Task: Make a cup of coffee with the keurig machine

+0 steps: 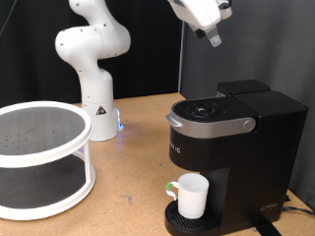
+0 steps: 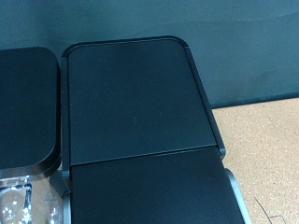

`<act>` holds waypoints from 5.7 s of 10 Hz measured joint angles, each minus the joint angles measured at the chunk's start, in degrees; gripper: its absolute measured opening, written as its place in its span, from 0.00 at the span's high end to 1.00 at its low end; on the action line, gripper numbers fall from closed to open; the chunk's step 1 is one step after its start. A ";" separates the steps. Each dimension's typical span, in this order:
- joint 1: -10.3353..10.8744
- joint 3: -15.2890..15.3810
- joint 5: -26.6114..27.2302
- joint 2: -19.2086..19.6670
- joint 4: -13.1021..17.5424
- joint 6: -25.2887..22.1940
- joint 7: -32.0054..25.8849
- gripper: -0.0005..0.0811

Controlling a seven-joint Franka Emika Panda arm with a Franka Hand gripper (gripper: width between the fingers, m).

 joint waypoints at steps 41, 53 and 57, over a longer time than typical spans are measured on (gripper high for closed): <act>-0.52 2.14 -14.66 15.89 2.66 2.51 -5.43 0.99; -0.98 1.13 -9.13 17.42 4.47 0.18 -10.27 0.99; -0.96 1.13 -1.51 11.04 -2.05 4.37 -16.14 0.99</act>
